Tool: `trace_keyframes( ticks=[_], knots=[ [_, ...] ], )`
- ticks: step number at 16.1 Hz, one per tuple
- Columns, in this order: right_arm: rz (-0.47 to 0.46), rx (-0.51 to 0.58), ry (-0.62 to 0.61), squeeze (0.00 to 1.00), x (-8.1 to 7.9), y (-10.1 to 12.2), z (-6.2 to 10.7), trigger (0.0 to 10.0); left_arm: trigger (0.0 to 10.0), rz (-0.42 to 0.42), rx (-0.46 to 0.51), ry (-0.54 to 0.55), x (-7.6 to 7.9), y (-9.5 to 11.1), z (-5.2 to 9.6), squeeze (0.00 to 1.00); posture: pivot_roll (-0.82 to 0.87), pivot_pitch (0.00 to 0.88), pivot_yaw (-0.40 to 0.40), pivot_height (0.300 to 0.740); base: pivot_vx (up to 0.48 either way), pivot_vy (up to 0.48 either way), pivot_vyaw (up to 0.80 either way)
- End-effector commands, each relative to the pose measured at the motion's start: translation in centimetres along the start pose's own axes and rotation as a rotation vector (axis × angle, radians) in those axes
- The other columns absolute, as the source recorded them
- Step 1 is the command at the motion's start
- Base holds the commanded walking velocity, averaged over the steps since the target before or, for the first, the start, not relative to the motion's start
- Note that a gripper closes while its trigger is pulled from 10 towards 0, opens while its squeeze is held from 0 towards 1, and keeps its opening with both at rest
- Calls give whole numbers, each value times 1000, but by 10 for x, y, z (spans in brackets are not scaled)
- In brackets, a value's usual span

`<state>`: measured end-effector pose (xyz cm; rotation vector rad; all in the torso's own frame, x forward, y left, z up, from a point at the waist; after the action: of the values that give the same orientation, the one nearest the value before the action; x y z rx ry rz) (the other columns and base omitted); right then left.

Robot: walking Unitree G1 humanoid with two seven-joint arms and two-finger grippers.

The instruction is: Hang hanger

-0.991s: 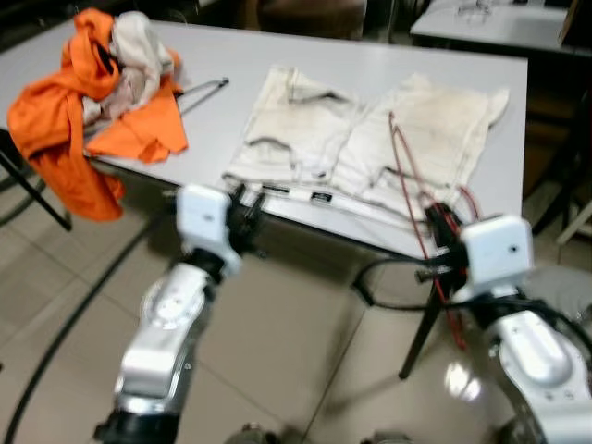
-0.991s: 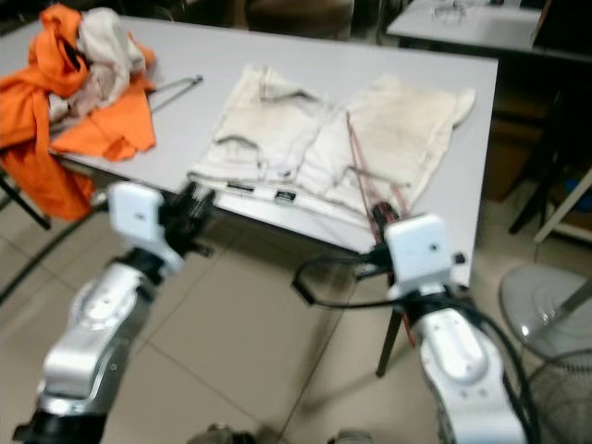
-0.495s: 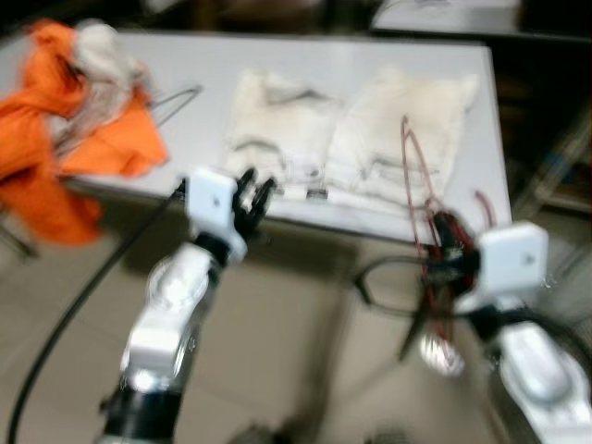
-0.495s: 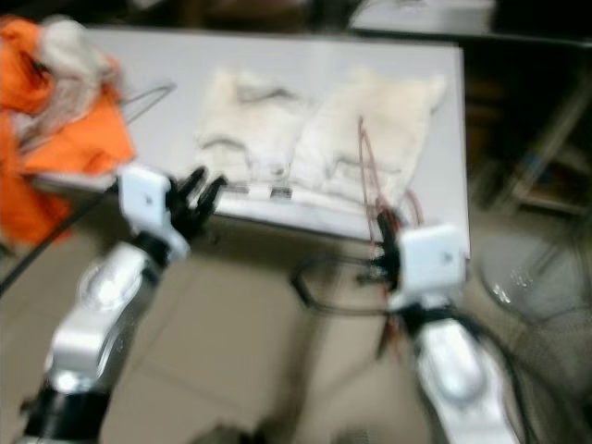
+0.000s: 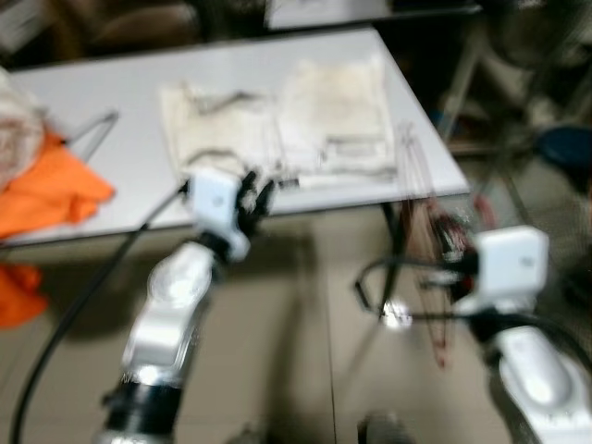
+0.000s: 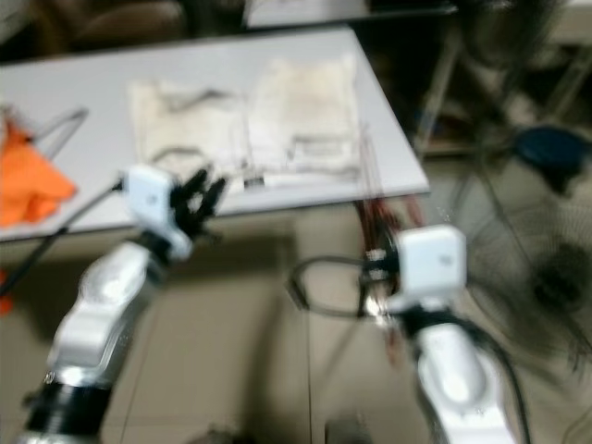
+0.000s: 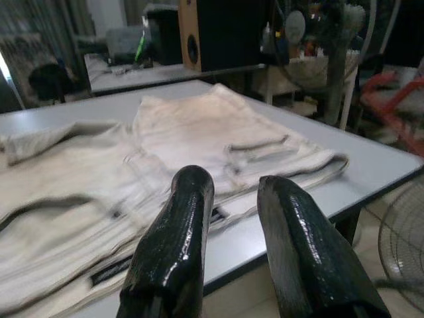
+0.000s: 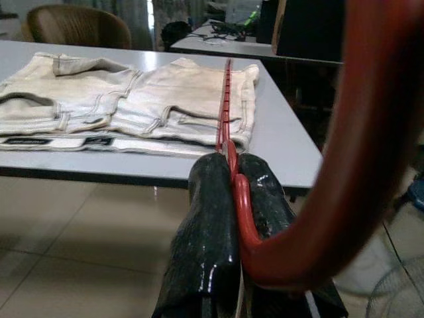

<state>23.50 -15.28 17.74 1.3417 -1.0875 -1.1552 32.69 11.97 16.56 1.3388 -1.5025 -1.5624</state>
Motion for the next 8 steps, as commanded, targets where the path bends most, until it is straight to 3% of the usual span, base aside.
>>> trace_keyframes(
  ticks=[1,2,3,5,6,8],
  knots=[
    [5,8,2,0,2,4,-1,10000,10000,6,7,7,0,2,0,0,-195,107,118,740,0,480,-800],
    [6,1,9,0,2,3,-2,10000,10000,-3,-26,66,-5,-4,5,0,-191,105,103,740,0,0,-800],
    [45,-49,33,0,0,-7,-4,10000,10000,-20,-66,117,-9,-11,17,0,-183,106,83,740,0,-319,0],
    [39,-65,55,0,-2,-15,-7,10000,10000,-37,-97,161,-10,-19,38,0,-166,105,42,740,0,-480,0],
    [57,-45,82,0,-5,-12,-12,10000,10000,-44,-111,175,-9,-21,44,0,-156,102,15,740,0,-480,0],
    [96,27,69,0,-2,0,-27,10000,10000,-30,-117,213,-8,-19,47,0,-130,104,-29,740,0,0,0]
  ],
)
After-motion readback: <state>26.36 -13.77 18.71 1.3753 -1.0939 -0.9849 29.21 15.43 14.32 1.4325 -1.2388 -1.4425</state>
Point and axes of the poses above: a point about 5 cm out from each wrist's last joint towards the gripper, its own z axis pointing back from the gripper into the wrist, its own y axis along the axis of the wrist's last joint, x = y × z, the point moved 3 cm from there along -z, pointing out of the wrist towards the gripper, and after that the axes turned 13 degrees about -z, right-handed, at the moved point
